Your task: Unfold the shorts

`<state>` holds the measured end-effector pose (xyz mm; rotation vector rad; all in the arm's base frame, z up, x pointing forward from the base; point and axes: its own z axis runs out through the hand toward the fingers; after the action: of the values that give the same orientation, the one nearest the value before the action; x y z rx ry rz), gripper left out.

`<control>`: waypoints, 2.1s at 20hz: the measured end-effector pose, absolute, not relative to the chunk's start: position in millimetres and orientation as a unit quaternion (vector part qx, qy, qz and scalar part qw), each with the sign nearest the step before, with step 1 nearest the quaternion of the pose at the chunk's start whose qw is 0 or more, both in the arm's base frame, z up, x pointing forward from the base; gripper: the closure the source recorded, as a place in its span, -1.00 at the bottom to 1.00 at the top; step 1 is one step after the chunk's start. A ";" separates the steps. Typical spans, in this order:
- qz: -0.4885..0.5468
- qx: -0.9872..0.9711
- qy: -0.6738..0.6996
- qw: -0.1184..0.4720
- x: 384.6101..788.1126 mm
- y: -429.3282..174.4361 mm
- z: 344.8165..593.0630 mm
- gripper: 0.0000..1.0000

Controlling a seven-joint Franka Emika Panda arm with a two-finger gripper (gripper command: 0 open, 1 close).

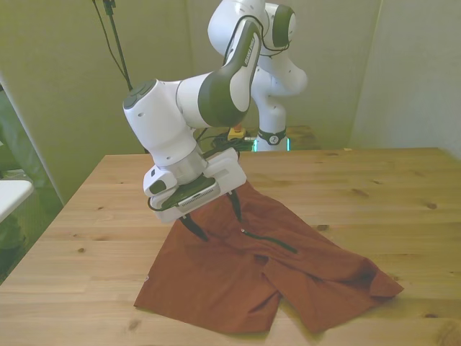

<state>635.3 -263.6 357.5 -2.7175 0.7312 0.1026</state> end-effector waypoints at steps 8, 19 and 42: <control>0.044 -0.952 0.254 0.165 634.1 -262.1 360.9 1.00; 0.052 -0.951 0.254 0.167 633.3 -260.9 358.9 1.00; 0.034 -0.958 0.226 0.172 641.3 -206.2 405.3 1.00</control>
<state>641.3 -206.2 405.3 -2.7197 0.6422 0.0955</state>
